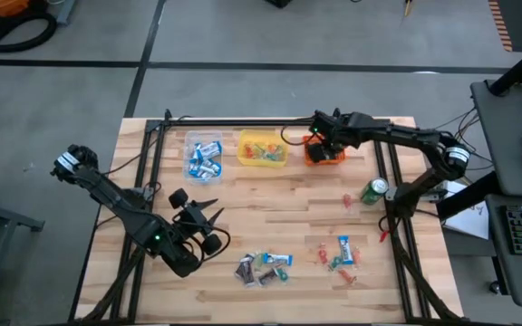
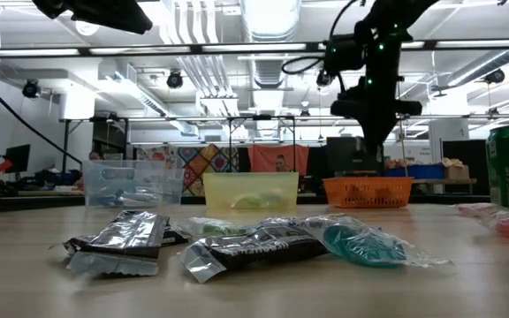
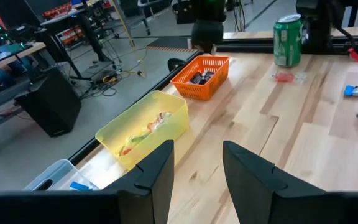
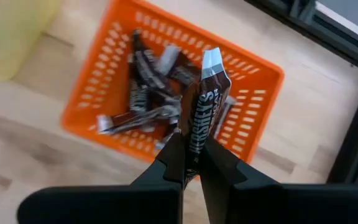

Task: Sort candy
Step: Put the left black chocolate into the orange bin, then put the red gummy into the yellow bin

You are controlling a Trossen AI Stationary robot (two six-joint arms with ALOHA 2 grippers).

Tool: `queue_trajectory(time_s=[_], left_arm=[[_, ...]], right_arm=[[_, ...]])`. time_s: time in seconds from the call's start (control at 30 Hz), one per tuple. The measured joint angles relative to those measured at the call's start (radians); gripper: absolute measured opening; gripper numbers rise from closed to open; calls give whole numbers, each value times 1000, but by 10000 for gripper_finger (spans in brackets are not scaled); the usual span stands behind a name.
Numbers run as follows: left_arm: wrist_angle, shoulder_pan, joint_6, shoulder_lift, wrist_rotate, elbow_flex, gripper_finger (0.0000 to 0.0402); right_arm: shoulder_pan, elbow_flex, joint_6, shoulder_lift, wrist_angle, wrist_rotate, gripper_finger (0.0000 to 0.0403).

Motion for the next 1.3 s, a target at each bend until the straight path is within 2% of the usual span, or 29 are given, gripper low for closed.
queue_trajectory(time_s=[0.17, 0.43, 0.67, 0.83, 0.97, 1.13, 1.3], left_arm=[[0, 0, 0, 2, 0, 0, 120], [0, 0, 0, 2, 4, 0, 120], [1, 0, 3, 4, 148, -4, 120], [1, -1, 39, 25, 229, -5, 120], [2, -1, 79, 46, 282, -7, 120], [3, -4, 135, 50, 324, -10, 117], [3, -4, 248, 29, 384, -10, 114]], right_arm=[[-38, -5, -3, 31, 6, 30, 34], [-46, -5, -25, 105, 8, 31, 118], [-30, 22, -32, 76, 6, 22, 137], [42, 58, -21, 25, 10, -40, 134], [144, 67, 22, -1, 14, -85, 136], [296, 62, 63, -2, 9, -91, 132], [410, 55, 112, 31, -71, -171, 134]])
